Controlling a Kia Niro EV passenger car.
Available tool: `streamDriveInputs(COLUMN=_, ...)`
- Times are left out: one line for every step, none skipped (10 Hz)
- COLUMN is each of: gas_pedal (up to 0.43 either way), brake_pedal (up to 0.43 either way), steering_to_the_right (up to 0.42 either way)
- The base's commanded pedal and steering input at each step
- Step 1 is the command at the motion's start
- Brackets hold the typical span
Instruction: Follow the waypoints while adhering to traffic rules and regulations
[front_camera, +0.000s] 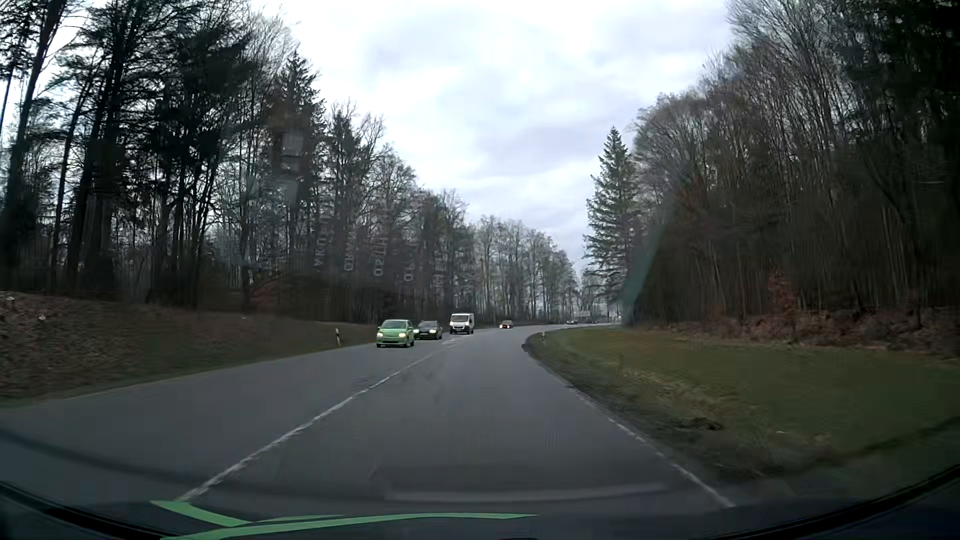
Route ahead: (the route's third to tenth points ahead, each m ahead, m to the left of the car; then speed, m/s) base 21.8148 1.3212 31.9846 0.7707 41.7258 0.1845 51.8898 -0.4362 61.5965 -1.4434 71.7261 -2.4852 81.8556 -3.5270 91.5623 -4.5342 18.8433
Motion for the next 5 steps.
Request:
streamDriveInputs(gas_pedal=0.087, brake_pedal=0.0, steering_to_the_right=0.007)
streamDriveInputs(gas_pedal=0.087, brake_pedal=0.0, steering_to_the_right=0.006)
streamDriveInputs(gas_pedal=0.087, brake_pedal=0.0, steering_to_the_right=0.006)
streamDriveInputs(gas_pedal=0.087, brake_pedal=0.0, steering_to_the_right=0.006)
streamDriveInputs(gas_pedal=0.087, brake_pedal=0.0, steering_to_the_right=0.006)
